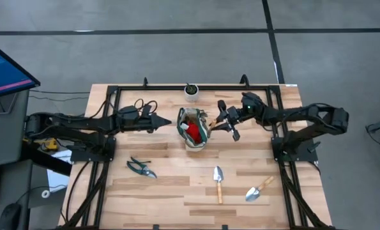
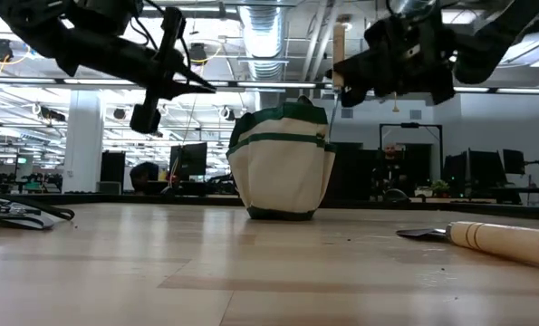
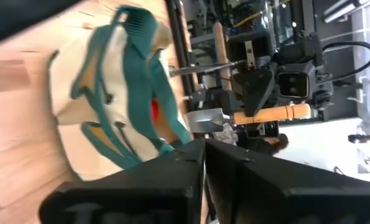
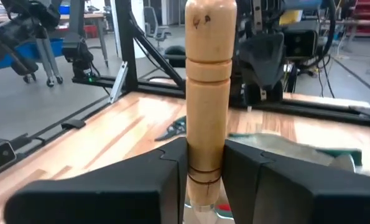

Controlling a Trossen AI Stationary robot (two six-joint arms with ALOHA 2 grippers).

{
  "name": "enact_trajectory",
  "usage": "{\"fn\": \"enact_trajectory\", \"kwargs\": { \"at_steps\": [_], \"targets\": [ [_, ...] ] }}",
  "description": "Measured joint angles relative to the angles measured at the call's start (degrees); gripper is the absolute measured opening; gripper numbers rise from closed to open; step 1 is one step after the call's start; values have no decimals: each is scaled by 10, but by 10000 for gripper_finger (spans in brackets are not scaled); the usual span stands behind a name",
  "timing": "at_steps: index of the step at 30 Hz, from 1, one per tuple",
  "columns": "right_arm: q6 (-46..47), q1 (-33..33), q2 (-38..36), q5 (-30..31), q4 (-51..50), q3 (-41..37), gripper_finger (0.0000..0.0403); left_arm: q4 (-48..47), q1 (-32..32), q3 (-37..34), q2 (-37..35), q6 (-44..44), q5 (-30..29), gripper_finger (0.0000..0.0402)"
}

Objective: Pick & Place Garden tools in Gardening bag
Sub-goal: Put the brown trowel into the green gardening bag

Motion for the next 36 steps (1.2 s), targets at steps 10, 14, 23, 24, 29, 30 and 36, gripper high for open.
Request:
{"fn": "enact_trajectory", "kwargs": {
  "at_steps": [10, 14, 23, 24, 29, 30, 36],
  "targets": [
    [-20, -4, 76, -28, 24, 39, 62, -1, 0, -4, 1, 1, -64, 3],
    [-20, -1, 109, -37, 24, 52, 62, -2, 0, -4, 6, 1, -70, 3],
    [-23, -2, 147, -29, 22, 64, 62, -4, 0, -4, 12, 3, -72, 3],
    [-24, -2, 150, -25, 20, 64, 62, -5, 0, -4, 14, 5, -72, 3],
    [-24, -1, 157, -16, -5, 64, 62, -6, 0, -3, 17, 8, -72, 3],
    [-29, 1, 156, -7, -14, 64, 62, -8, 0, -3, 17, 8, -72, 3],
    [-29, 3, 154, 28, -47, 64, 80, -5, -2, -3, 17, 7, -80, 3]
  ]
}}
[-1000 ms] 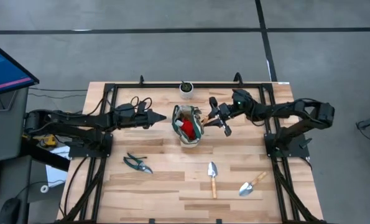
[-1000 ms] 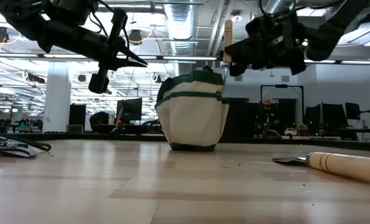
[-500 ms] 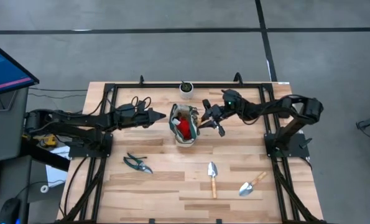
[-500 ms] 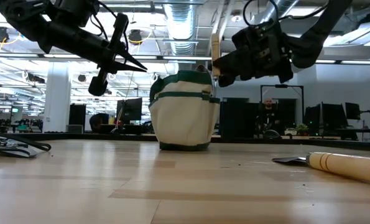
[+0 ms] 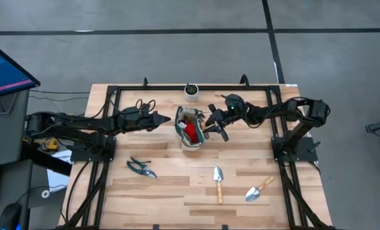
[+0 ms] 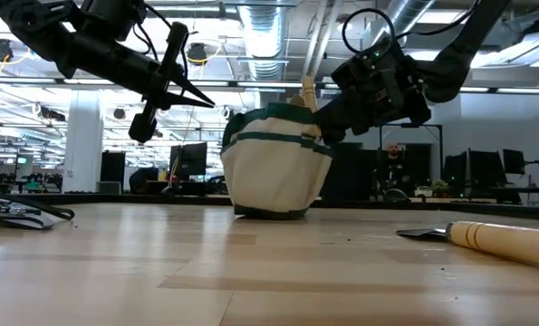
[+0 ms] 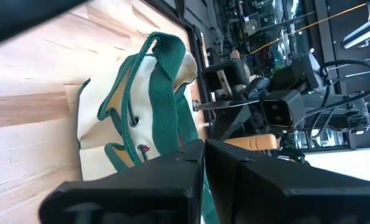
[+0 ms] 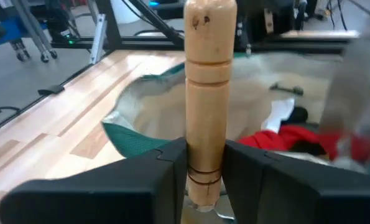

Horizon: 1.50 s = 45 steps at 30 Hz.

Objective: Pick & Place Garden tools in Gardening bag
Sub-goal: Put the brown trowel into the green gardening bag, then adjust the gardening bag

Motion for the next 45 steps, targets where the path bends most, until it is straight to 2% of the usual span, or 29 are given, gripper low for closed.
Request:
{"fn": "enact_trajectory", "kwargs": {
  "at_steps": [8, 14, 20, 25, 28, 32, 37, 41, 45],
  "targets": [
    [19, 0, 0, 24, -3, 0, 184, 0, -3, 0, 0, 1, -3, 8],
    [46, 4, -33, 23, -23, 0, 218, -1, -2, 0, 0, 37, -4, 34],
    [52, 3, -125, 35, -105, 0, 211, -9, 10, 0, 0, 60, -30, 41],
    [55, 3, -205, 70, -201, 0, 203, -36, 22, 0, 0, 112, -28, 23],
    [55, 7, -245, 96, -204, 0, 200, -70, 22, 0, 0, 132, -29, 5],
    [56, 13, -273, 138, -200, 0, 201, -143, 22, 0, 0, 133, -35, 2],
    [98, 15, -312, 146, -214, 0, 197, -217, 22, 0, 10, 133, -36, 2],
    [137, 15, -366, 153, -249, 0, 186, -198, 22, 0, 39, 117, -64, 1],
    [169, 15, -436, 193, -326, 0, 164, -152, 18, 1, 94, 91, -55, 1]
  ]
}}
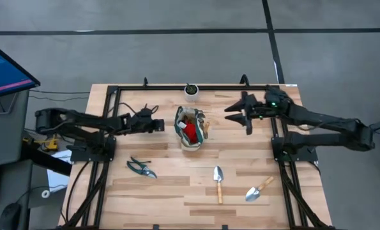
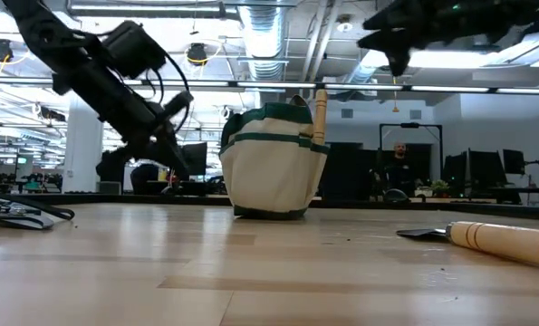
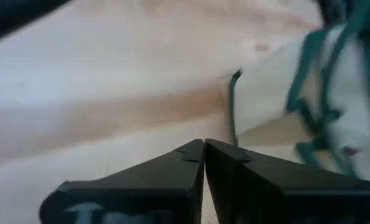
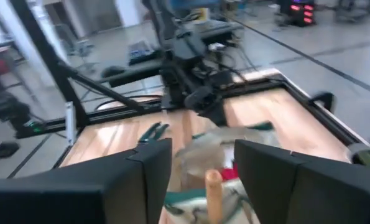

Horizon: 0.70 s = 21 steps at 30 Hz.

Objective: Pick & Place Garden tools in Gardening bag
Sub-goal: Adjust the gardening bag

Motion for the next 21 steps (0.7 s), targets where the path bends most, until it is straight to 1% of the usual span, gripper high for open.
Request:
{"fn": "enact_trajectory", "kwargs": {
  "at_steps": [3, 6, 10, 15, 21],
  "targets": [
    [2, 2, -56, 37, -92, 0, 142, 39, -16, -1, 51, -20, 15, 1],
    [4, 11, -104, 97, -176, 0, 120, 91, -28, 0, 88, -36, 18, 1],
    [24, 26, -145, 163, -251, 0, 96, 138, -32, 7, 124, -48, 20, 1],
    [41, 42, -152, 199, -299, 0, 77, 146, -32, 41, 175, -49, 20, 1],
    [43, 49, -128, 222, -300, 0, 69, 169, -31, 81, 233, -49, 22, 1]
  ]
}}
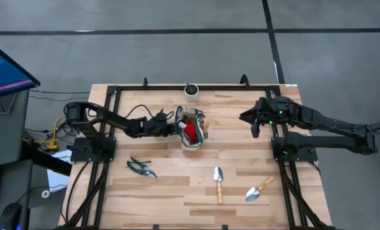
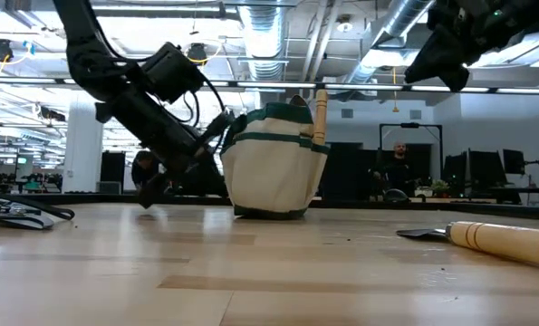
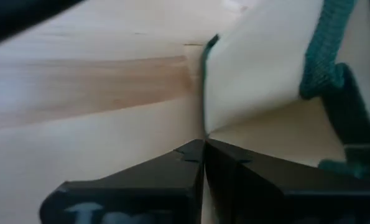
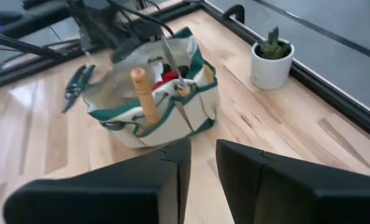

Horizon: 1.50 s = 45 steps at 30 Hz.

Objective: Pick & Place Garden tools in Gardening bag
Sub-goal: Adjust the gardening bag, then put the brown trowel into the green gardening bag

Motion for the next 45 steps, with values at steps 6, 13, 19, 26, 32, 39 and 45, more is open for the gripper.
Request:
{"fn": "enact_trajectory", "kwargs": {
  "at_steps": [6, 13, 19, 26, 32, 39, 45],
  "targets": [
    [38, 0, 32, 31, -15, 0, 67, 37, 6, 50, 52, 1, 5, 1],
    [169, 5, 61, 78, -97, 0, 67, 49, 6, 91, 89, 1, 9, 2],
    [257, 49, 83, 74, -206, -1, 70, 57, 9, 90, 88, 16, 0, 2],
    [366, 165, 111, 72, -240, 0, 116, 75, 12, 90, 88, 32, 15, 28],
    [465, 291, 165, 71, -244, 0, 163, 76, 20, 82, 80, 94, 128, 89],
    [594, 415, 234, 65, -227, 0, 197, 67, 19, 44, 43, 132, 163, 146],
    [671, 493, 276, 60, -174, 0, 194, 11, 19, -9, -45, 161, 193, 151]
  ]
}}
